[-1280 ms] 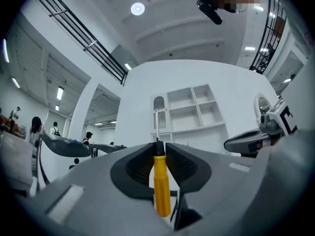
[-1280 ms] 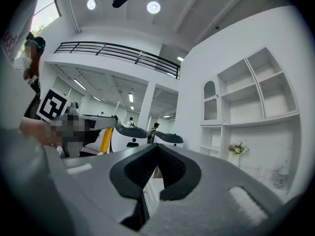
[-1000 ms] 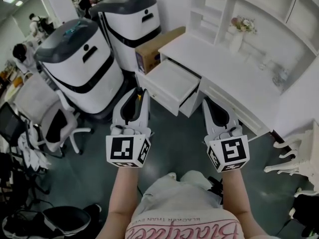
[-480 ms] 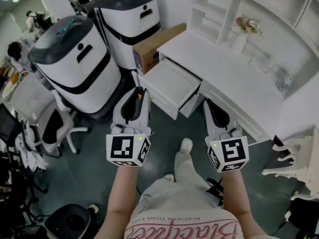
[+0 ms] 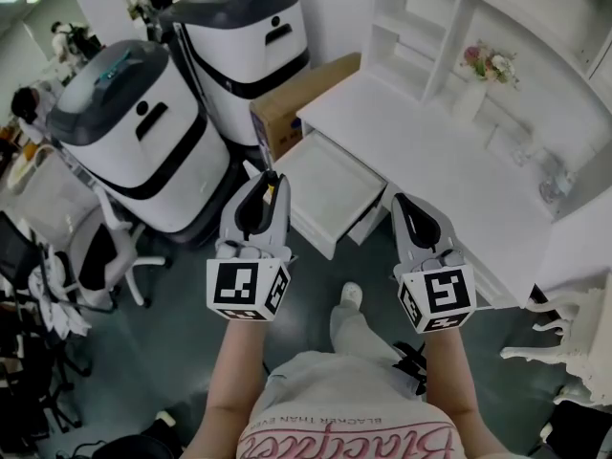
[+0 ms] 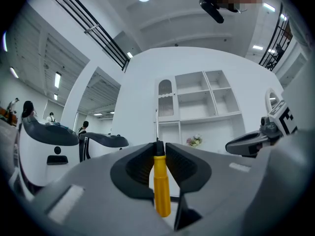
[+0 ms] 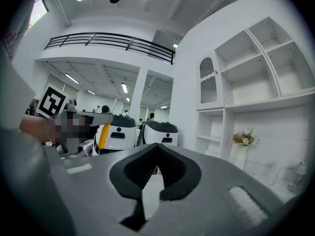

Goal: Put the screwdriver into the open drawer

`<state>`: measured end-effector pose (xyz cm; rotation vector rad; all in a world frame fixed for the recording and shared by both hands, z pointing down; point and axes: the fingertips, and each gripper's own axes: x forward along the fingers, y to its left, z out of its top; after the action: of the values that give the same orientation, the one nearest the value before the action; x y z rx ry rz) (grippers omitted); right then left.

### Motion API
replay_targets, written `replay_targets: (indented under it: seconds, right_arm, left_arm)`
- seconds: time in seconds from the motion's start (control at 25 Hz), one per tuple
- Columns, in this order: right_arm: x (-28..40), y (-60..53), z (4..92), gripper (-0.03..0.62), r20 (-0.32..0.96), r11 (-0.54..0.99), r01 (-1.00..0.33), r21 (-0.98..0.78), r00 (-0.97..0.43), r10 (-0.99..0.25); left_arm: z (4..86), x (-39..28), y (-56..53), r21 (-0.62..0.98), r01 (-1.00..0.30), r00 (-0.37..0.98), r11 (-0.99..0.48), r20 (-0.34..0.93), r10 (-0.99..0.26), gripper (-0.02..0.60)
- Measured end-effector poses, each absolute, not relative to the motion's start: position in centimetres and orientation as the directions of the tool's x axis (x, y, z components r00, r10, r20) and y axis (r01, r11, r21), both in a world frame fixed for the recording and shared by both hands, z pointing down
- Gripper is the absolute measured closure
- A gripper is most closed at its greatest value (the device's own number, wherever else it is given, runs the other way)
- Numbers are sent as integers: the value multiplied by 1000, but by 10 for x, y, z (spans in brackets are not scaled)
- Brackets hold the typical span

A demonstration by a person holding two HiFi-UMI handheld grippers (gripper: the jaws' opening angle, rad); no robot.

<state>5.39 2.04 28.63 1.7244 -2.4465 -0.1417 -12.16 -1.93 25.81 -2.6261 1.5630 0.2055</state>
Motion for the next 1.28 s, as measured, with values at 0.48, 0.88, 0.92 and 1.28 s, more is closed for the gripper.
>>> replay_targets:
  seconds: [0.48, 0.88, 0.92, 1.28]
  right_arm:
    - [91, -99, 296, 592, 114, 428, -892, 148, -414, -903]
    - [126, -175, 330, 592, 180, 445, -892, 81, -426, -887]
    - [128, -182, 335, 592, 189, 446, -892, 74, -427, -884]
    - [141, -211, 386, 592, 295, 446, -895, 34, -417, -860]
  left_arm:
    - [268, -79, -135, 45, -908, 410, -417, -104, -906, 489]
    - [316, -49, -209, 91, -917, 391, -388, 22, -920, 489]
    - [321, -48, -214, 96, -918, 389, -385, 33, -920, 489]
    - [362, -43, -239, 151, -924, 371, -352, 123, -921, 489]
